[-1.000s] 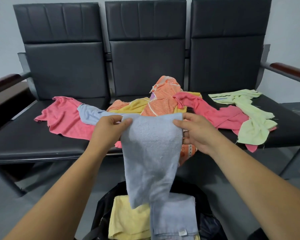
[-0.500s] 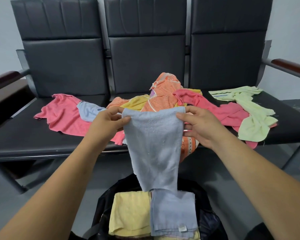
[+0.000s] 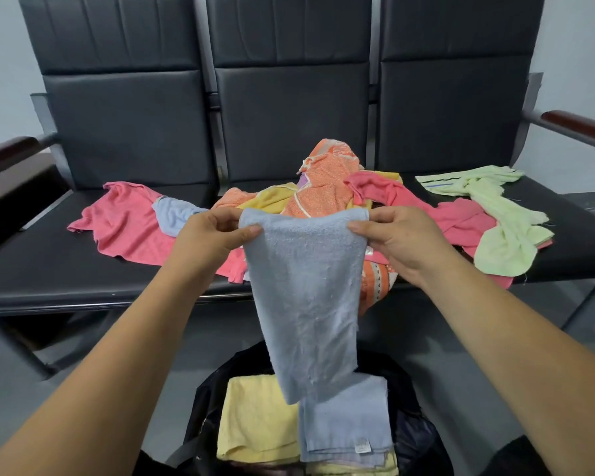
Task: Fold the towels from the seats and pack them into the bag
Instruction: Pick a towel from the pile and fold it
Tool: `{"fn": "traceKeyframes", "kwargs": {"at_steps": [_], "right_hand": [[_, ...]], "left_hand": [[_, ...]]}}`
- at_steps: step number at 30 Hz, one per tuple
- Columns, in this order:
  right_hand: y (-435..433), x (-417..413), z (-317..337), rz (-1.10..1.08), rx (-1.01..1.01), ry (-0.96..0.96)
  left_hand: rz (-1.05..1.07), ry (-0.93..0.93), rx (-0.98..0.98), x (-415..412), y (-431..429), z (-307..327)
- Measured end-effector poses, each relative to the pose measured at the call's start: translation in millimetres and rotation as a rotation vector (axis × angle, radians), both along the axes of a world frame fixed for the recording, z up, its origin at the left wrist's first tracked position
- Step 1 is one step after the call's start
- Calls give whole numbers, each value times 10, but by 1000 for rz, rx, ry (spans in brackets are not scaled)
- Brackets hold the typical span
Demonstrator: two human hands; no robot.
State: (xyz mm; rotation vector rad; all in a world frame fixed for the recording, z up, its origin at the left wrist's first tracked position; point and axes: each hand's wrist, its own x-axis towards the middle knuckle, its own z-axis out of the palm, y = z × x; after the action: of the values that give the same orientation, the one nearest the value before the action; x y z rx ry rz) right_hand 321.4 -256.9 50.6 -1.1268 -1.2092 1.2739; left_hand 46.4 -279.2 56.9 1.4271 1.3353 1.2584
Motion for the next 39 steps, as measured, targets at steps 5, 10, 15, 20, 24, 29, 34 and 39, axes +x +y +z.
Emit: {"fn": "traceKeyframes", "kwargs": {"at_steps": [5, 10, 15, 20, 24, 29, 34, 39], "right_hand": [[-21, -20, -10, -162, 80, -145], [-88, -11, 55, -143, 114, 6], [-101, -1, 60, 113, 218, -85], [-78, -38, 3, 182, 215, -200], [-58, -8, -54, 70, 210, -339], [-5, -30, -82, 28, 130, -402], [-62, 0, -10, 249, 116, -591], [-90, -119, -3, 55, 419, -736]], "left_hand": [[73, -74, -15, 49, 13, -30], [-16, -239, -8, 75, 5, -2], [-87, -213, 50, 100, -6, 28], [-288, 119, 41, 89, -24, 28], [-136, 333, -12, 42, 35, -88], [-119, 178, -61, 140, 42, -76], [-272, 508, -92, 42, 9, -24], [-144, 641, 62, 109, 28, -68]]}}
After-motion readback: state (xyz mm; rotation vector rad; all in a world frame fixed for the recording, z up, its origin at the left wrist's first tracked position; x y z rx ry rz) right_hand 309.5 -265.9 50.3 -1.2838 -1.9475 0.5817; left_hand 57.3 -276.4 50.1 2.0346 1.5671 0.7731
